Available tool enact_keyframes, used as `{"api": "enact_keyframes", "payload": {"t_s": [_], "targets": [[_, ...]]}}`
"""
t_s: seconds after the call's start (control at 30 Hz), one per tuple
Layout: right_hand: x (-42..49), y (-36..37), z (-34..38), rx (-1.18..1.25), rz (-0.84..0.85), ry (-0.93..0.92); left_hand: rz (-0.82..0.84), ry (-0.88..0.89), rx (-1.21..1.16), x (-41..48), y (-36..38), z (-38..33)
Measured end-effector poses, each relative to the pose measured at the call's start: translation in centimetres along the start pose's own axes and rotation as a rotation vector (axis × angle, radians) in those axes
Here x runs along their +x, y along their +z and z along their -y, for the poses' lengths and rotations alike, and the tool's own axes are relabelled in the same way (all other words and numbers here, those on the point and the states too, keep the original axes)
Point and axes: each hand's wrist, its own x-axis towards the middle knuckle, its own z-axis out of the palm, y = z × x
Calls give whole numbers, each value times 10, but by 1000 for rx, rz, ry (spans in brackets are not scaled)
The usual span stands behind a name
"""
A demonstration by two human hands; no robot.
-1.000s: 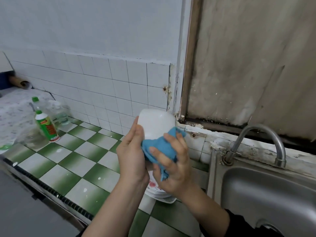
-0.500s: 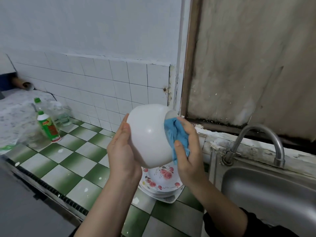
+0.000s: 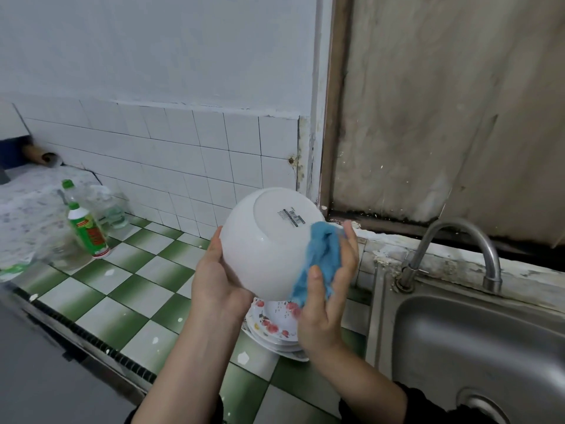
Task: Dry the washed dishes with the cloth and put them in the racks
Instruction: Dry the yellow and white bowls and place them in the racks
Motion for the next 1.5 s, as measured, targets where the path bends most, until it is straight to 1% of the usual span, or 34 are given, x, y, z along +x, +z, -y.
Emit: {"api": "enact_keyframes", "payload": {"t_s": [0.03,0.07,0.1,0.13,0.17,0.27,0.33,0.43,0.5,0.57,0.63,0.7,0.73,0.77,0.83,0.9,0.93,1.0,1.03,1.07,1.1,1.17,1.2,1.23,1.27,1.3,1.4,1.43,1.5], "targets": [[4,1,7,137,-95,209,15,7,12,-1,-1,-1],[12,0,11,251,-183,379,37,24,35,-2,-3,-2],[22,-3,12,324,-247,502,60,50,71,-2,-5,-4],[33,-6,11,335,-260,580,87,85,114,-3,-6,-6],[43,-9,11,326,-238,626,122,125,161,-4,-7,-10],[63,-14,15,303,-96,603,224,272,330,-7,-8,-21],[69,-14,23,277,31,573,242,381,440,-9,-11,-29],[70,-9,29,200,182,535,248,495,600,-16,-15,-34],[64,-8,27,73,274,467,248,568,723,-20,-14,-30],[52,-5,26,-128,370,317,226,619,830,-24,-9,-21],[37,0,29,-333,406,75,189,635,888,-24,-7,-11],[18,7,30,-462,403,-163,124,640,904,-19,-8,-4],[10,10,27,-515,393,-265,81,629,865,-16,-9,-3],[3,11,21,-559,374,-363,37,601,778,-15,-9,-3],[-11,10,0,-581,356,-529,-36,513,504,-13,-7,-5],[-24,6,-20,-547,347,-616,-110,436,245,-9,-6,-10],[-28,4,-27,-518,335,-617,-138,396,164,-5,-7,-13],[-30,3,-33,-418,304,-556,-153,308,80,1,-10,-17],[-28,3,-33,-345,265,-500,-138,258,49,3,-12,-17],[-23,5,-28,-241,206,-407,-113,202,19,3,-13,-17],[-17,7,-21,-106,131,-259,-95,147,-2,2,-14,-18],[0,10,-1,167,-45,147,-67,67,-23,-3,-15,-17],[9,9,3,262,-118,320,-53,53,-11,-5,-15,-17],[19,6,5,331,-148,442,-39,54,14,-6,-16,-17],[29,2,3,355,-124,517,-22,74,46,-7,-18,-17],[38,-2,0,360,-63,574,-6,110,88,-7,-20,-18],[65,-12,-6,376,177,708,28,292,308,-9,-22,-20],[73,-14,-7,362,278,733,33,359,410,-12,-21,-19],[84,-15,-2,247,454,703,40,495,607,-17,-17,-12]]}}
